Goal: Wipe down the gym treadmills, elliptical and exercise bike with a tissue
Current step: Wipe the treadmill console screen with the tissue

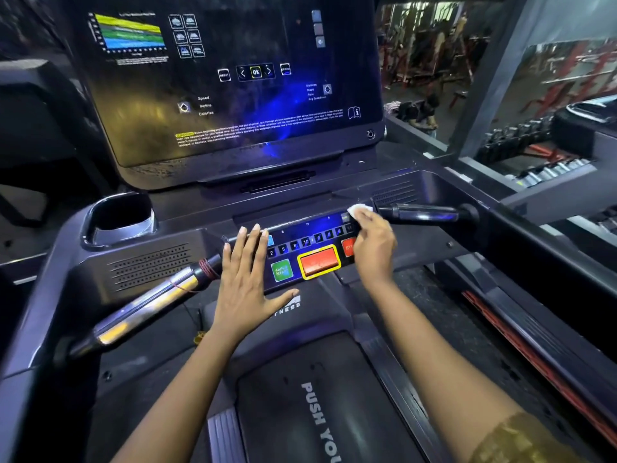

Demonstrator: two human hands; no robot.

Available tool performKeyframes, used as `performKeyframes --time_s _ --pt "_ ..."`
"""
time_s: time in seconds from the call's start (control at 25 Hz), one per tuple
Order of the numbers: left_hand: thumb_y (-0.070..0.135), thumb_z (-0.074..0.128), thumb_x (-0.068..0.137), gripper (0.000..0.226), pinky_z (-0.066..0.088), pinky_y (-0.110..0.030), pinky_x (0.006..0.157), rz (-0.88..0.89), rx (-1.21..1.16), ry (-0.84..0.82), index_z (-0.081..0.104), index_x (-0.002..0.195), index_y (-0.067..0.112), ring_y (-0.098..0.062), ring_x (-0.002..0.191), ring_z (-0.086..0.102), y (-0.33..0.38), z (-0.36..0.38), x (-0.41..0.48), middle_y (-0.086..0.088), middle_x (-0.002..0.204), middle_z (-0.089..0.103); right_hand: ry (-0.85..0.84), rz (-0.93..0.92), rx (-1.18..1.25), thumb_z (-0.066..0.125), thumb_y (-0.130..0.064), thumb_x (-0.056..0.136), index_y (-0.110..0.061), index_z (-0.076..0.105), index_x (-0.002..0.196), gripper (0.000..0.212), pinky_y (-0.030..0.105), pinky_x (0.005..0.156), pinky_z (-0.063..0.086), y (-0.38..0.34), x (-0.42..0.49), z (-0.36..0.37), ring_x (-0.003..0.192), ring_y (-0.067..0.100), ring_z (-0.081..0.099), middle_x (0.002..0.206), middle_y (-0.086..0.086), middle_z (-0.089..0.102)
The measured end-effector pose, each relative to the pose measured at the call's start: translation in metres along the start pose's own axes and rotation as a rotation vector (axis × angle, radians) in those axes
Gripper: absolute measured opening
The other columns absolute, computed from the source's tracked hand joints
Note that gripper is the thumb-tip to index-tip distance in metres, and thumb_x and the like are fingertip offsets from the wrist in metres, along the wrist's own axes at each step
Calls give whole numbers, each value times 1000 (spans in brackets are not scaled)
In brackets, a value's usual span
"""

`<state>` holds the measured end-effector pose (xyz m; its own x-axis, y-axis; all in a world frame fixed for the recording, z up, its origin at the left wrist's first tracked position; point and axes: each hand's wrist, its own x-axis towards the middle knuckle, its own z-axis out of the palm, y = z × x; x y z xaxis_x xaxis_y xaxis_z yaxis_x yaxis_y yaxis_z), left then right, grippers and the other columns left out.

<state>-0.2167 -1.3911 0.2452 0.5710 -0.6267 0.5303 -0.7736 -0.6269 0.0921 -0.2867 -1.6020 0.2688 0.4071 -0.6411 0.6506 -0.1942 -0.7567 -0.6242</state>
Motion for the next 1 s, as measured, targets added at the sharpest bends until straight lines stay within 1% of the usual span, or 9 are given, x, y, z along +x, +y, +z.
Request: performKeyframes --time_s 0.12,0.2,0.44,0.52,0.64,0.76,0.84,0.92,1.0 --pt "80 28 81 103 -2 -43 119 2 -2 -2 20 150 4 -28 146 8 0 1 0 -14 157 20 -42 -126 -59 64 21 65 2 71 101 42 32 75 53 -10 -24 7 81 32 66 97 16 70" --pt "80 29 81 103 -2 -44 119 2 -1 10 20 150 3 -29 146 9 -1 1 1 -14 156 21 -112 -217 -84 71 20 61 -1 71 102 46 30 70 54 -20 -46 9 78 28 65 96 13 71" --pt "75 37 80 101 2 -46 118 23 -8 18 23 148 2 -31 145 12 -1 2 0 -16 155 23 -271 -366 -100 75 16 59 -3 70 105 50 29 66 57 -32 -81 6 86 26 66 100 10 70" --pt "71 42 79 100 3 -46 117 30 -22 16 23 148 2 -32 145 12 -2 1 -1 -17 155 23 -338 -399 -69 72 17 61 -3 70 106 50 29 70 56 -40 -90 1 88 26 65 102 9 69" --pt "71 44 78 101 3 -46 117 30 -38 7 22 149 3 -32 145 11 -2 -1 -1 -17 155 23 -301 -307 -39 65 20 62 -2 69 106 49 31 84 51 -37 -77 -11 92 28 65 103 11 69" --pt "72 42 77 102 -1 -44 118 20 -33 -7 20 149 4 -31 145 10 0 -2 -1 -16 155 22 -310 -112 -79 56 14 77 -1 65 115 41 35 93 47 -25 -56 -17 103 32 61 114 14 65" --pt "73 41 78 101 -1 -44 118 14 -33 -11 21 149 4 -31 145 10 0 -2 -1 -17 155 22 -326 -111 -131 64 10 76 -2 65 115 41 32 87 51 -26 -63 -16 101 30 62 113 14 66" --pt "74 39 78 101 0 -46 117 16 -35 -14 23 149 4 -31 145 11 0 -2 -1 -17 155 23 -323 -194 -156 79 13 56 -5 70 104 52 31 68 57 -32 -80 -10 86 28 66 100 11 70" --pt "73 40 78 100 1 -46 117 31 -40 -22 25 148 4 -32 145 11 -1 -1 -1 -18 155 23 -351 -249 -103 76 18 51 -7 71 100 55 31 67 57 -45 -89 -6 87 28 66 99 10 70"
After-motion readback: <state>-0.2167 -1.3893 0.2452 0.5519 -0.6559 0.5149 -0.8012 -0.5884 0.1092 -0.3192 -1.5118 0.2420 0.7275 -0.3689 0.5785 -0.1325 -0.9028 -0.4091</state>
